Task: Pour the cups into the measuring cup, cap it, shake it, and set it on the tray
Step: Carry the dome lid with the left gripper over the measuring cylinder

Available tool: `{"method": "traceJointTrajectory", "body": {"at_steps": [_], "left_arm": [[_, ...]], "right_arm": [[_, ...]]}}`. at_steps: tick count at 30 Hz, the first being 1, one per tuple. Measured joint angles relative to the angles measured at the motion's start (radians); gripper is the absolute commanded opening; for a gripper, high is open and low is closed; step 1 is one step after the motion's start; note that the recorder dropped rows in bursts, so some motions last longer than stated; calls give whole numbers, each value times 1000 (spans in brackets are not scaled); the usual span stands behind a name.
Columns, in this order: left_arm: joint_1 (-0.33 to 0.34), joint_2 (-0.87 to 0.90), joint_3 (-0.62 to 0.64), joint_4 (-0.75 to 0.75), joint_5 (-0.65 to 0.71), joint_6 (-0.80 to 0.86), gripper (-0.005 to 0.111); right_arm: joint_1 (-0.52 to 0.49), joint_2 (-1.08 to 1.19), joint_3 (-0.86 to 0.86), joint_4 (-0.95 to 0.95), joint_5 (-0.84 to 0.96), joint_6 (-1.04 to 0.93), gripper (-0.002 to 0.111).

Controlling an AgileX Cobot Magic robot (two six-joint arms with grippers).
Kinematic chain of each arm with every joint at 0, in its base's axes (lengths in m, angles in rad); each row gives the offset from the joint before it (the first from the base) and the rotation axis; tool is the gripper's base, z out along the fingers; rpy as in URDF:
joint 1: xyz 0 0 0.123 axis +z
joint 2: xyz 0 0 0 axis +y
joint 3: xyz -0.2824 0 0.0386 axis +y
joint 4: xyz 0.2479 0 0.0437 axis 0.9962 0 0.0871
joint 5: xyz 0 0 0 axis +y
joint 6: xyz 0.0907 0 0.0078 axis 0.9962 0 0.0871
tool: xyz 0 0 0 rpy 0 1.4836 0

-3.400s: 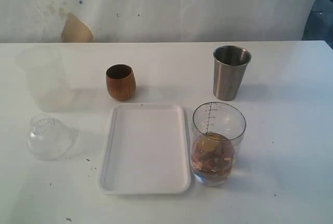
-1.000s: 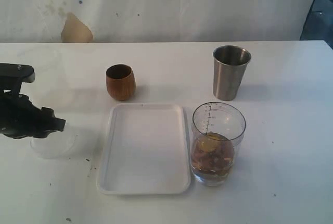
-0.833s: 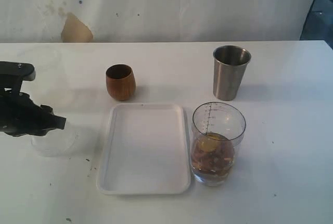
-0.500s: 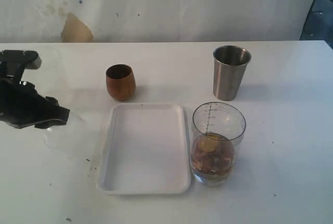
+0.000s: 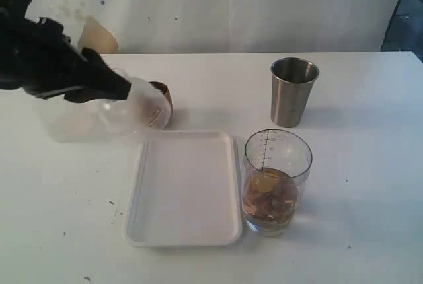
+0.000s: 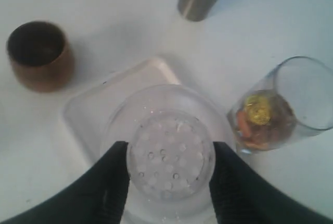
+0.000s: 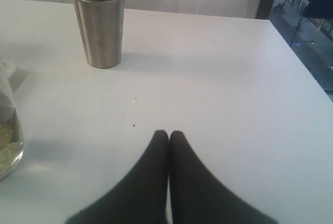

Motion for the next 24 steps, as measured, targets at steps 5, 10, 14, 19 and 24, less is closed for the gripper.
{"method": "traceJointTrajectory", "body": {"at_steps": [5,10,14,19,24], "left_arm": [[-143,22,-97,26,3,-63,0],[-277,91,-183,138,-2,-176,0],[-370,173,-251,215,-6,-240,0],[-462,276,-332,274,-3,-282,0],[-509,360,-398,385,6,-331,0]], "right_arm": [[0,0,0,0,0,0,0],[0,0,0,0,0,0,0],[0,0,0,0,0,0,0],[0,0,0,0,0,0,0],[0,0,0,2,0,0,0]]}}
